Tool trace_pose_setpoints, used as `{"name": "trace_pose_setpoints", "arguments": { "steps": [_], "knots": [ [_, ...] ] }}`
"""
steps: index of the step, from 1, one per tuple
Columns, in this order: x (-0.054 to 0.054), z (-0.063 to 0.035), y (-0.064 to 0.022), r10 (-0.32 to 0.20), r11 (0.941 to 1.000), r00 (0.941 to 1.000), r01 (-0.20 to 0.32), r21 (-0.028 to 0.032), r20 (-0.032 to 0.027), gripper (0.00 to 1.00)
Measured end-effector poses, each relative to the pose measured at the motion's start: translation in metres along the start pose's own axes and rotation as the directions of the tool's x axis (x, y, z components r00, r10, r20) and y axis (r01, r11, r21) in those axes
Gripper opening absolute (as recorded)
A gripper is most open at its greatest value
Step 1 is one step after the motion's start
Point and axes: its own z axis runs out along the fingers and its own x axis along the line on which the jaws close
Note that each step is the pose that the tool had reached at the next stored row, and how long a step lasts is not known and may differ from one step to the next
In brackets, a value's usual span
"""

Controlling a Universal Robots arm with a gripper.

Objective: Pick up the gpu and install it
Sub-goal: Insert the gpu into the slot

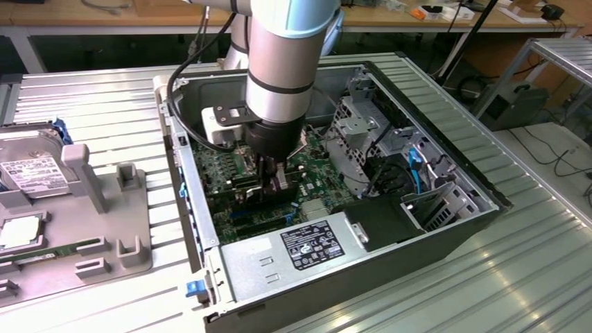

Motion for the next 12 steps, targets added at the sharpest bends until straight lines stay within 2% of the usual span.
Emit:
{"name": "trace_pose_setpoints", "arguments": {
  "steps": [2,4,5,6,8,10,11,12],
  "knots": [
    [0.0,0.0004,0.0003,0.001,1.0,1.0,-0.001,0.0003,0.0006,0.28],
    [0.0,-0.0001,0.0,0.0,1.0,1.0,0.0,-0.0002,-0.0006,0.4],
    [0.0,-0.0012,0.0,0.002,1.0,1.0,-0.002,0.0,-0.003,0.46],
    [0.0,-0.0039,0.0,0.005,1.0,1.0,-0.005,-0.0001,-0.0062,0.46],
    [0.0,-0.0131,0.0,0.011,0.9999,0.9999,-0.011,0.0,-0.0068,0.46],
    [-0.001,-0.0291,0.0002,0.012,0.9999,0.9999,-0.012,0.0002,-0.0105,0.46],
    [-0.002,-0.034,0.0003,0.013,0.9999,0.9998,-0.013,0.0003,-0.0152,0.46],
    [-0.002,-0.0348,0.0003,0.013,0.9999,0.9997,-0.013,0.0006,-0.0219,0.46]
  ]
}}
